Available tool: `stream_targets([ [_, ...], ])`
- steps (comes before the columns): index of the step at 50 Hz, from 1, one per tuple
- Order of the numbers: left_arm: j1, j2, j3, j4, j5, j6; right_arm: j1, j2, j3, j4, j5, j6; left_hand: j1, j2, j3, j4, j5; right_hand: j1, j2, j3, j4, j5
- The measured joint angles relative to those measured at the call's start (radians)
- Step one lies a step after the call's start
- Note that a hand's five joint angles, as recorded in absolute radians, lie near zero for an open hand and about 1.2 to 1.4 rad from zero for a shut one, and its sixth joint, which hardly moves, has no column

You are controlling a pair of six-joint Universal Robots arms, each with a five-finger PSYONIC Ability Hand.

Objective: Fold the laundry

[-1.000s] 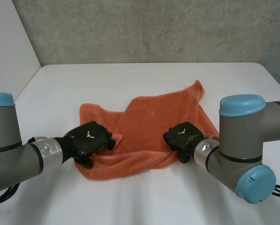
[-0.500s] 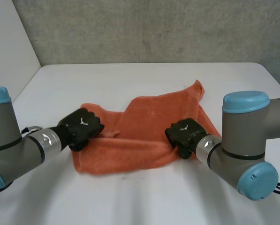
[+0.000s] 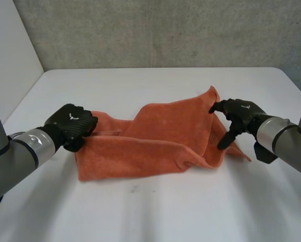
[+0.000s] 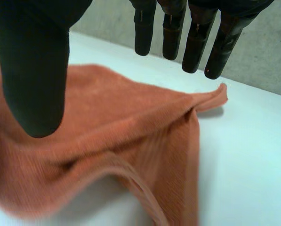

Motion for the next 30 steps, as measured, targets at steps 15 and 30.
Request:
stream_targets([
  [15,0.015,-0.010,0.000,0.023,-0.028,0.003,-0.080,0.068,0.094,-0.060,-0.005,-0.211,0.000,0.000,0.003,0.000,0.000,0.006,0.002,0.024,0.036,0.043],
  [30,0.012,-0.022,0.002,0.031,-0.027,0.001,-0.080,0.266,-0.024,-0.083,-0.019,-0.072,0.000,0.001,0.003,0.000,0.000,0.513,0.085,0.768,0.824,0.795],
])
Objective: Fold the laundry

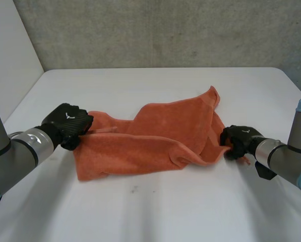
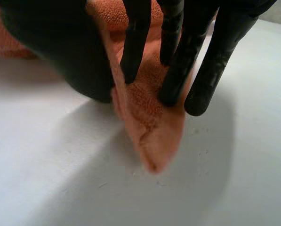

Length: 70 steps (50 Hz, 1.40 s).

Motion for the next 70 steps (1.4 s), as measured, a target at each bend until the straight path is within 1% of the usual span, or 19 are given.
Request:
stream_targets([
  [6,-0.001,0.006,0.007,0.003,-0.002,-0.010,-0.003,-0.035,-0.043,-0.025,0.003,0.005,0.000,0.000,0.000,0.001,0.000,0.177,0.000,0.078,0.043,0.045],
  [9,-0.002,0.011,0.010,0.002,-0.004,-0.014,-0.005,-0.073,-0.048,-0.033,0.004,0.004,0.000,0.000,0.000,0.001,0.000,0.177,0.000,0.078,0.043,0.045],
  [10,-0.003,0.034,0.019,0.000,-0.007,-0.029,-0.007,-0.157,-0.055,-0.042,0.005,0.003,0.000,0.000,0.000,0.004,0.000,0.177,0.000,0.078,0.043,0.046],
  [11,-0.003,0.034,0.019,0.000,-0.007,-0.029,-0.007,-0.157,-0.055,-0.042,0.005,0.003,0.000,0.000,0.000,0.004,0.000,0.177,0.000,0.078,0.043,0.046],
  [16,-0.005,0.156,0.045,-0.004,-0.020,-0.096,-0.010,-0.376,-0.083,-0.038,0.006,-0.006,0.000,0.000,0.000,0.004,0.000,0.177,0.000,0.078,0.043,0.046],
  [22,-0.004,0.322,0.075,-0.006,-0.028,-0.180,-0.019,-0.546,-0.155,0.074,0.002,-0.034,0.000,0.001,0.000,0.004,0.000,0.177,0.000,0.080,0.043,0.046],
  [27,-0.004,0.401,0.083,-0.008,-0.030,-0.211,-0.038,-0.594,-0.197,0.188,-0.001,-0.093,0.000,0.001,0.000,0.004,0.000,0.177,0.000,0.082,0.043,0.046],
  [28,-0.004,0.431,0.078,-0.009,-0.038,-0.221,-0.047,-0.602,-0.210,0.250,0.001,-0.153,0.000,0.002,0.001,0.004,0.000,0.177,0.000,0.082,0.043,0.046],
  [35,-0.004,0.409,0.051,-0.013,-0.081,-0.220,-0.050,-0.542,-0.219,0.340,0.019,-0.293,0.000,0.002,0.002,0.004,0.000,0.177,0.000,0.082,0.043,0.047],
  [45,0.014,0.082,0.082,-0.016,-0.129,-0.163,-0.008,-0.278,-0.273,0.392,0.089,-0.393,0.000,0.003,0.003,0.004,0.000,0.177,0.000,0.082,0.043,0.047],
  [48,0.020,-0.057,0.173,-0.015,-0.142,-0.110,0.017,-0.151,-0.365,0.387,0.141,-0.409,0.000,0.003,0.003,0.004,0.000,0.177,0.000,0.082,0.043,0.047],
  [54,0.012,-0.193,0.390,0.011,-0.151,-0.059,0.057,-0.022,-0.580,0.320,0.210,-0.380,0.000,0.004,0.003,0.004,0.000,0.177,0.000,0.082,0.047,0.047],
  [55,0.003,-0.220,0.507,0.050,-0.153,-0.052,0.079,0.016,-0.711,0.243,0.242,-0.339,0.000,0.004,0.003,0.004,0.000,0.177,0.000,0.082,0.047,0.047],
  [58,-0.006,-0.227,0.605,0.104,-0.157,-0.053,0.090,0.029,-0.798,0.166,0.260,-0.301,0.000,0.004,0.003,0.004,0.000,0.177,0.000,0.082,0.047,0.047],
  [60,-0.015,-0.206,0.705,0.215,-0.179,-0.062,0.101,0.016,-0.890,0.016,0.282,-0.230,0.000,0.004,0.003,0.005,0.000,0.177,0.000,0.082,0.047,0.047],
  [64,-0.022,-0.146,0.753,0.378,-0.236,-0.078,0.099,-0.056,-0.892,-0.167,0.296,-0.144,0.000,0.004,0.004,0.005,0.000,0.177,0.000,0.082,0.047,0.047],
  [65,-0.022,-0.146,0.753,0.378,-0.236,-0.078,0.099,-0.056,-0.892,-0.167,0.296,-0.144,0.000,0.004,0.004,0.005,0.000,0.177,0.000,0.082,0.047,0.047],
  [68,-0.024,-0.075,0.680,0.487,-0.299,-0.097,0.092,-0.180,-0.754,-0.310,0.283,-0.077,0.000,0.004,0.004,0.005,0.000,0.177,0.000,0.082,0.047,0.047],
  [70,-0.024,-0.047,0.612,0.506,-0.315,-0.105,0.090,-0.227,-0.667,-0.328,0.262,-0.064,0.000,0.004,0.004,0.005,0.000,0.177,0.000,0.082,0.047,0.047],
])
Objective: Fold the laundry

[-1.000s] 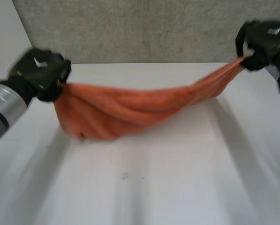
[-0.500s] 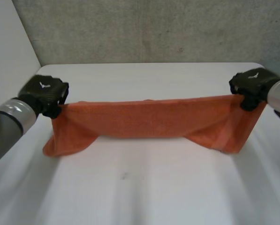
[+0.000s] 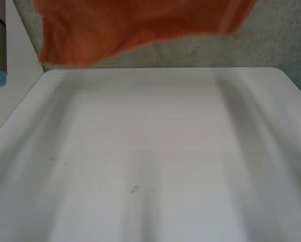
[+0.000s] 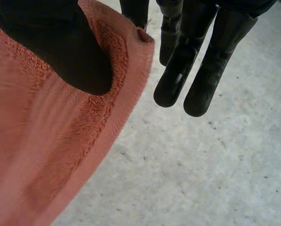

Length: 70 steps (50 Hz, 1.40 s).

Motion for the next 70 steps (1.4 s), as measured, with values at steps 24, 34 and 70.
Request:
stream_targets([
  [24,-0.004,-0.138,-0.708,-0.162,-0.011,-0.013,-0.033,0.196,0.540,0.352,-0.164,-0.155,0.000,0.001,0.001,0.000,0.012,0.000,0.000,0.000,0.000,0.003],
  [34,-0.041,0.052,-0.787,-0.413,-0.008,-0.006,-0.063,0.134,0.548,0.358,-0.158,-0.152,0.000,0.000,0.000,-0.001,0.012,0.000,0.000,0.000,0.000,0.003],
  [70,0.043,-0.267,-0.276,-0.661,0.286,0.524,-0.089,0.163,0.558,0.354,-0.147,-0.201,-0.809,-0.881,-0.887,-0.882,-0.830,0.000,0.000,0.000,0.000,0.003],
])
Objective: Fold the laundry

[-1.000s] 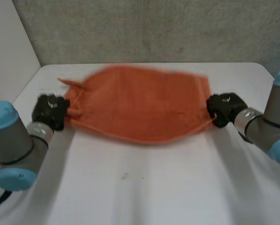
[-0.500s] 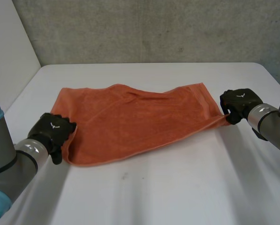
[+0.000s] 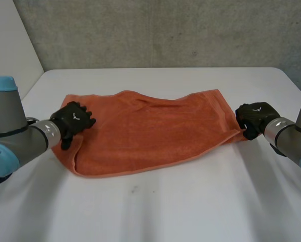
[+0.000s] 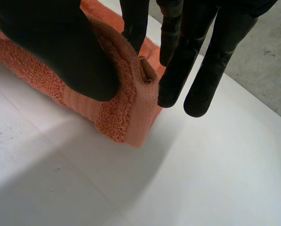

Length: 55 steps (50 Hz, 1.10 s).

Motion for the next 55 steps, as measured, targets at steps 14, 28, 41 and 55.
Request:
stream_targets([
  [14,0.029,-0.032,0.032,-0.148,0.013,0.008,0.003,0.007,0.006,-0.001,0.001,-0.029,0.124,0.113,0.124,0.116,0.118,0.000,0.000,0.000,0.000,0.002],
  [28,0.047,-0.045,0.032,-0.142,0.011,0.008,0.002,0.019,0.007,0.000,0.002,-0.030,0.454,0.454,0.464,0.457,0.449,0.000,0.000,0.000,0.000,0.003],
  [41,0.076,-0.025,0.005,-0.138,0.002,0.012,-0.005,0.018,0.002,0.003,0.001,-0.029,0.286,0.293,0.310,0.296,0.296,0.000,0.000,0.000,0.000,0.003],
  [55,0.090,0.000,-0.026,-0.135,0.002,0.012,0.002,0.017,0.004,0.003,0.001,-0.029,0.283,0.275,0.292,0.276,0.273,0.000,0.000,0.000,0.000,0.003],
])
